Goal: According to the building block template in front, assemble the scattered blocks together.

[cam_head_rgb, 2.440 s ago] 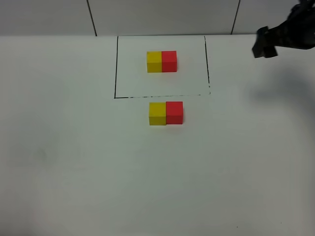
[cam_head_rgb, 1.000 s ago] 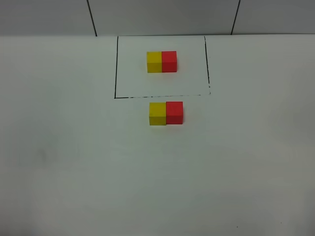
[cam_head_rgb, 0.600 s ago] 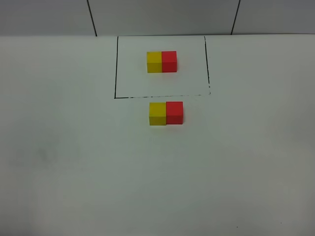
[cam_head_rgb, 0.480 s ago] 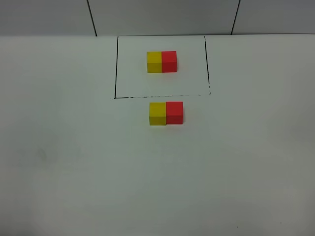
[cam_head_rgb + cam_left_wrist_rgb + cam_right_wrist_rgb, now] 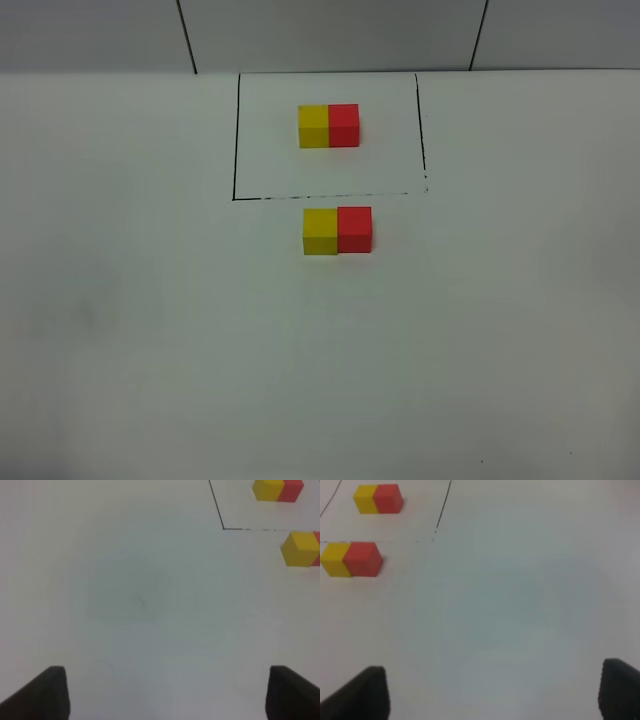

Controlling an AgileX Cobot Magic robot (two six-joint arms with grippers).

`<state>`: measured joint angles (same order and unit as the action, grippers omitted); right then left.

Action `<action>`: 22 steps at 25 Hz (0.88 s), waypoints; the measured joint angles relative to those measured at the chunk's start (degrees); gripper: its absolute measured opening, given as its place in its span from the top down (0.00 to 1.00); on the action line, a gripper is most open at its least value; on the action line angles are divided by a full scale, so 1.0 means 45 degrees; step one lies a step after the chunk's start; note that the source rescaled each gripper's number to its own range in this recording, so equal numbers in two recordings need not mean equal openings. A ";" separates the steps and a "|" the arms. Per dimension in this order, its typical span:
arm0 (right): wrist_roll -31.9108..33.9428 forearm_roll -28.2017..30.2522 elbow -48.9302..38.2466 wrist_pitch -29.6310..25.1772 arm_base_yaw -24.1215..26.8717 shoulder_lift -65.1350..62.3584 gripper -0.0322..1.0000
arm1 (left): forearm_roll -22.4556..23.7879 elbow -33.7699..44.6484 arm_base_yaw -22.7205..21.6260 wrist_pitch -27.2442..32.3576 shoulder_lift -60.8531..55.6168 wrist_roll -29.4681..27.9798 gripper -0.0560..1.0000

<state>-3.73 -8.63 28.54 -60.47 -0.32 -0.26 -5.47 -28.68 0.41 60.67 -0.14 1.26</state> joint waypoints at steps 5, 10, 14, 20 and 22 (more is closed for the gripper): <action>0.0013 0.0012 0.0000 0.0000 0.0000 0.0000 0.27 | 0.0000 0.0000 0.0000 0.0000 0.0000 0.0000 0.21; 0.0013 0.0012 0.0000 0.0000 0.0000 0.0000 0.27 | 0.0000 0.0000 0.0000 0.0000 0.0000 0.0000 0.21; 0.0013 0.0012 0.0000 0.0000 0.0000 0.0000 0.27 | 0.0000 0.0000 0.0000 0.0000 0.0000 0.0000 0.21; 0.0013 0.0012 0.0000 0.0000 0.0000 0.0000 0.27 | 0.0000 0.0000 0.0000 0.0000 0.0000 0.0000 0.21; 0.0013 0.0012 0.0000 0.0000 0.0000 0.0000 0.27 | 0.0000 0.0000 0.0000 0.0000 0.0000 0.0000 0.21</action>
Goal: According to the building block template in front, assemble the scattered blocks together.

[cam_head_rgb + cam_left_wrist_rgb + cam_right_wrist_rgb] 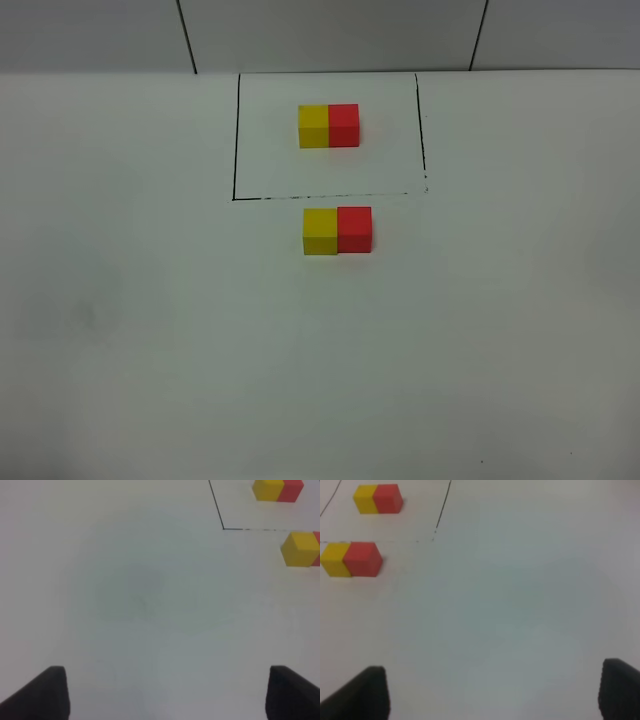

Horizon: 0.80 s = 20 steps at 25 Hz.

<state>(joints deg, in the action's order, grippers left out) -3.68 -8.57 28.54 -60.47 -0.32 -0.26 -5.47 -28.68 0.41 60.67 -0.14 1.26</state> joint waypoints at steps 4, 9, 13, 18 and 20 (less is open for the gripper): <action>0.0000 0.0000 0.0000 0.0000 0.0000 0.0000 0.27 | 0.0000 0.0000 0.0000 0.0000 0.0000 0.0000 0.21; 0.0000 0.0000 0.0000 0.0000 0.0000 0.0000 0.27 | 0.0000 0.0000 0.0000 0.0000 0.0000 0.0000 0.21; 0.0000 0.0000 0.0000 0.0000 0.0000 0.0000 0.27 | 0.0000 0.0000 0.0000 0.0000 0.0000 0.0000 0.21; 0.0000 0.0000 0.0000 0.0000 0.0000 0.0000 0.27 | 0.0000 0.0000 0.0000 0.0000 0.0000 0.0000 0.21; 0.0000 0.0000 0.0000 0.0000 0.0000 0.0000 0.27 | 0.0000 0.0000 0.0000 0.0000 0.0000 0.0000 0.21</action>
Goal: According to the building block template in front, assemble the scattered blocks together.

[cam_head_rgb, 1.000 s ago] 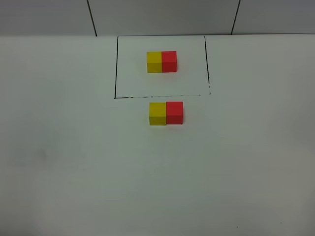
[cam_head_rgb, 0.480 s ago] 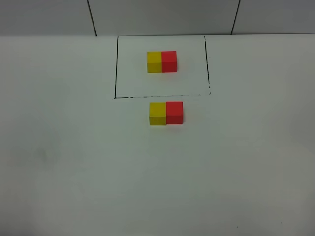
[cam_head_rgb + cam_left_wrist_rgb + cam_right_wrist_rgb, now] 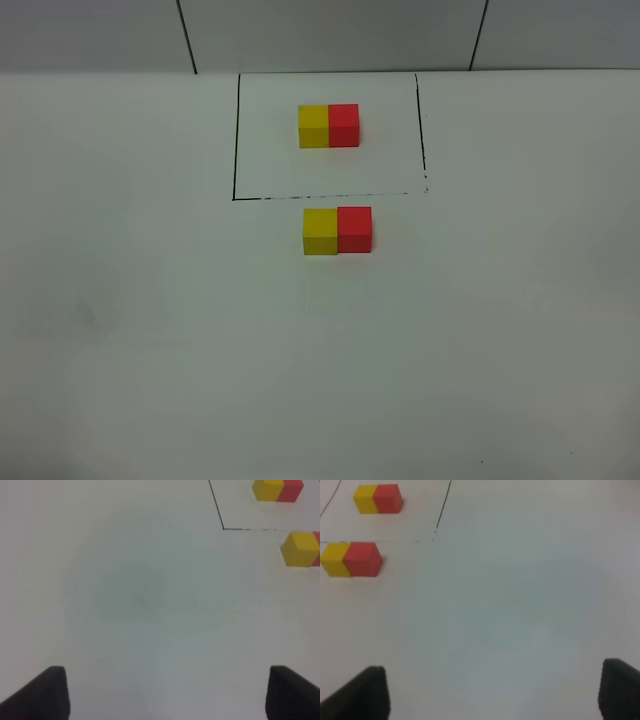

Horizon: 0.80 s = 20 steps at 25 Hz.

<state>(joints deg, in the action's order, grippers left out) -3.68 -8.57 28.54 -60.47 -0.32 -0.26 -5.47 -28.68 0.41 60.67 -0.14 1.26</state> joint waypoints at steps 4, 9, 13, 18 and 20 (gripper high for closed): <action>0.0121 0.0000 0.0000 0.0000 0.0000 0.0000 0.27 | 0.0000 0.0000 0.0000 0.0000 0.0000 0.0000 0.21; 0.1031 0.0062 -0.0068 0.0012 0.0000 0.0000 0.27 | 0.0000 0.0000 0.0000 0.0000 0.0000 0.0000 0.21; 0.1252 0.0236 -0.0068 0.0012 0.0000 0.0000 0.27 | 0.0000 0.0000 0.0000 0.0000 0.0000 0.0000 0.21; 0.1323 0.0283 -0.0068 0.0012 0.0000 0.0000 0.27 | 0.0000 0.0000 0.0000 0.0000 0.0000 0.0000 0.21; 0.1323 0.0293 -0.0068 0.0012 0.0000 0.0000 0.27 | 0.0000 0.0000 0.0000 0.0000 0.0000 0.0000 0.21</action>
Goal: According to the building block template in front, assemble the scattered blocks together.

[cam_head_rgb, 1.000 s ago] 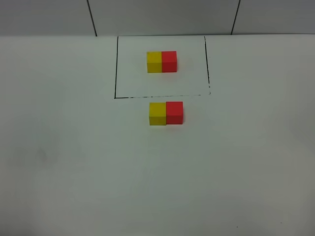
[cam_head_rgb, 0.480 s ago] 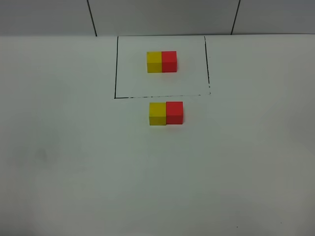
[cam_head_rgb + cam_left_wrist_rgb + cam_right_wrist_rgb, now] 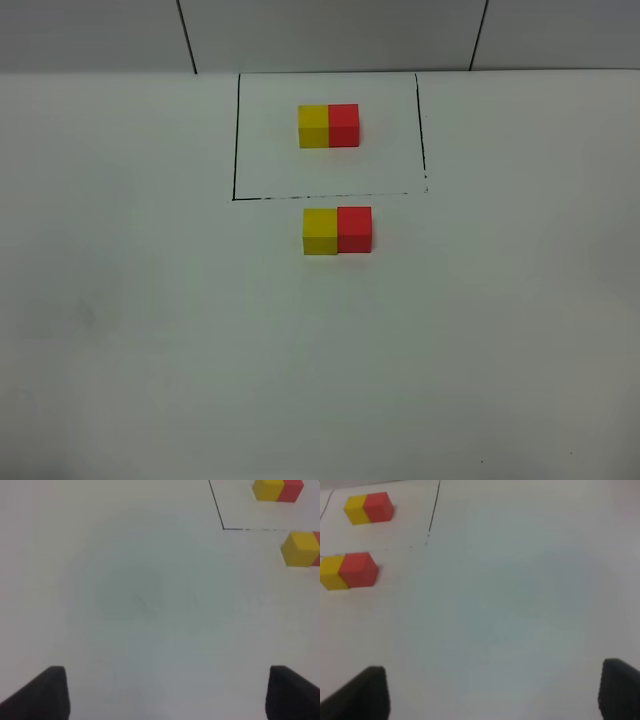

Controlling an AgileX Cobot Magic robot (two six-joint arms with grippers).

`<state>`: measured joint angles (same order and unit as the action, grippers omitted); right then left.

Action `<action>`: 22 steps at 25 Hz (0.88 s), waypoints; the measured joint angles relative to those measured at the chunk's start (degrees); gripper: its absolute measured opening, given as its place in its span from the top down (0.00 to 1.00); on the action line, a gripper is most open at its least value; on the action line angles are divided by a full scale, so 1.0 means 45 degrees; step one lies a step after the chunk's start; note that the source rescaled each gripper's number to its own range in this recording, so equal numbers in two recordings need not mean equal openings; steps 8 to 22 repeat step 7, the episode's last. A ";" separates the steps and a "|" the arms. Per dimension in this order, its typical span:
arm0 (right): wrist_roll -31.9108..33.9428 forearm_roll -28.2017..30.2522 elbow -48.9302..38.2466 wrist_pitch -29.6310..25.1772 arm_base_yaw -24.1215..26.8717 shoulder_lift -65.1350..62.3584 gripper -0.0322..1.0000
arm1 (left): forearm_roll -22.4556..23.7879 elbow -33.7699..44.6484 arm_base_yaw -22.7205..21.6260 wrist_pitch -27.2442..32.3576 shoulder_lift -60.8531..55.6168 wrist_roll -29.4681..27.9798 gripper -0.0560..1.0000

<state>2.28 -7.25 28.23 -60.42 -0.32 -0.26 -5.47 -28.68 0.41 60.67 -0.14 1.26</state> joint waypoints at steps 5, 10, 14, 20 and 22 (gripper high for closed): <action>0.0000 0.0000 -0.0009 0.0012 0.0000 0.0000 0.27 | 0.0000 0.0000 0.0000 0.0000 0.0000 0.0000 0.21; 0.0000 0.0000 -0.0009 0.0012 0.0000 0.0000 0.27 | 0.0000 0.0000 0.0000 0.0000 0.0000 0.0000 0.21; 0.0000 0.0000 -0.0009 0.0012 0.0000 0.0000 0.27 | 0.0000 0.0000 0.0000 0.0000 0.0000 0.0000 0.21; 0.0000 0.0000 -0.0009 0.0012 0.0000 0.0000 0.27 | 0.0000 0.0000 0.0000 0.0000 0.0000 0.0000 0.21; 0.0000 0.0000 -0.0009 0.0012 0.0000 0.0000 0.27 | 0.0000 0.0000 0.0000 0.0000 0.0000 0.0000 0.21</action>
